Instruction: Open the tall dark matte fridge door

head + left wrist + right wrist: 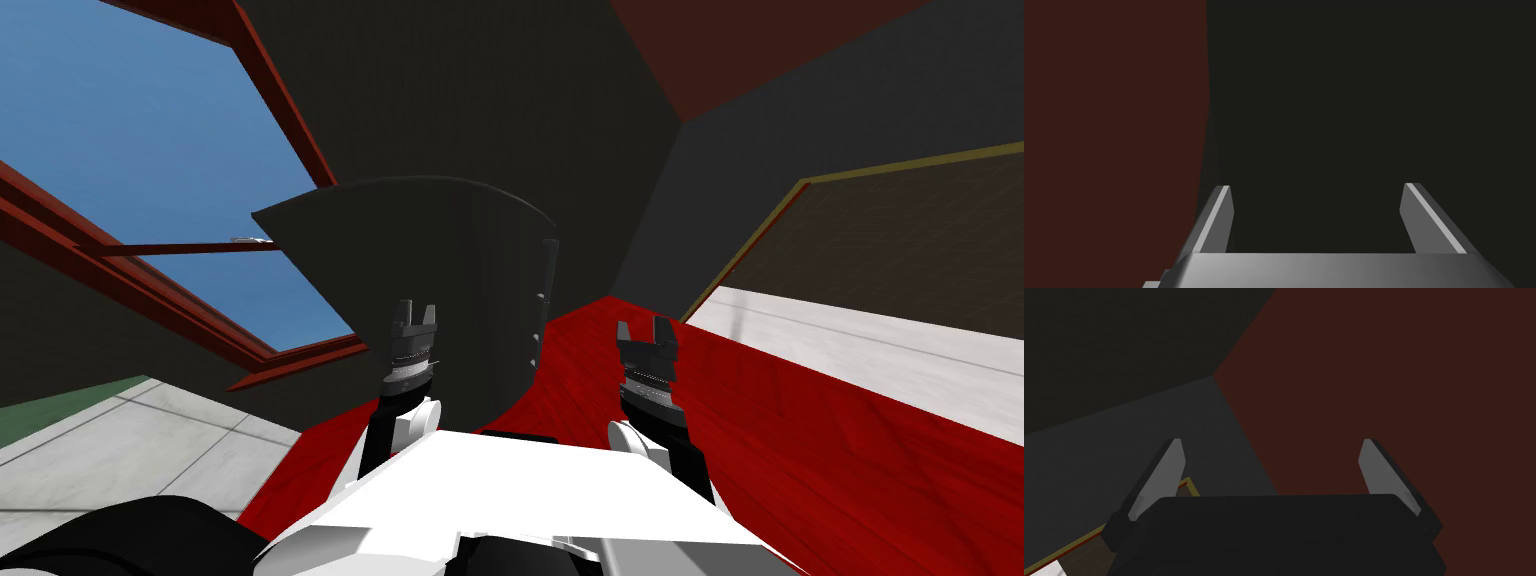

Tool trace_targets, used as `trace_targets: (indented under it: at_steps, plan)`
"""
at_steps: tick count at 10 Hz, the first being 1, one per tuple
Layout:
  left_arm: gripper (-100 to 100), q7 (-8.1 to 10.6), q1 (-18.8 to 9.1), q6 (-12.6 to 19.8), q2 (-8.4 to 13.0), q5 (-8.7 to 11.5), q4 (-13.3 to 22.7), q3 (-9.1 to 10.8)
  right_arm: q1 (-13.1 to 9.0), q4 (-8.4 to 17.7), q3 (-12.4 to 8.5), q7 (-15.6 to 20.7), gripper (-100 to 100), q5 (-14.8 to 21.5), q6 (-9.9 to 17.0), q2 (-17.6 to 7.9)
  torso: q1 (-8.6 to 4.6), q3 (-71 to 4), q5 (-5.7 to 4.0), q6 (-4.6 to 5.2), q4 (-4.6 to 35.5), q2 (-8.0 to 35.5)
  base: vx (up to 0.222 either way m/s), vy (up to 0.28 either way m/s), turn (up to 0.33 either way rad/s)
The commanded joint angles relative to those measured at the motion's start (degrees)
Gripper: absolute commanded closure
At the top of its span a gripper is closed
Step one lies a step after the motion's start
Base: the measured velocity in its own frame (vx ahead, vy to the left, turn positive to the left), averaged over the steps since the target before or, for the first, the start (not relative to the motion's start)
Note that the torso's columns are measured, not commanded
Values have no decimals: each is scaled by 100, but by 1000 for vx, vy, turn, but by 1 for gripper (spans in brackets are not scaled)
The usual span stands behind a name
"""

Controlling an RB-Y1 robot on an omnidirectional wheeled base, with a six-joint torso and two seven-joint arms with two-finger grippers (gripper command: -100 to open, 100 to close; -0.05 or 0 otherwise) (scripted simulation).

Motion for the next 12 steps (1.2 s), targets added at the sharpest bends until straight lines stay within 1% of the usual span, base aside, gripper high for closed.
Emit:
trace_targets:
  at_steps: [1,3,9,10,11,12]
  plan:
    - [0,0,0,0,0,0,0,0,0,0,0,0,0,0,0,0,0,-467,0,0,235,232,0,0,0]
    - [0,0,0,0,0,0,-1,0,0,-1,0,0,0,0,0,0,0,-2014,0,0,1006,1003,0,0,0]
    - [0,0,0,-1,0,0,-2,0,0,-2,0,0,0,0,-1,0,0,-7073,0,0,3537,3539,0,0,0]
    - [-100,4,-57,45,266,6,65,-9,0,-2,0,0,0,0,-1,0,0,-7919,0,0,3960,3962,-1,-7,-41]
    - [-100,8,-115,91,436,12,130,-18,0,0,0,0,0,0,0,0,-1,-8313,0,1,4149,4156,-20,-18,-64]
    - [-100,14,-189,149,613,20,214,-29,0,1,0,0,0,0,0,0,-3,-8423,-1,1,4206,4213,-33,-27,-79]
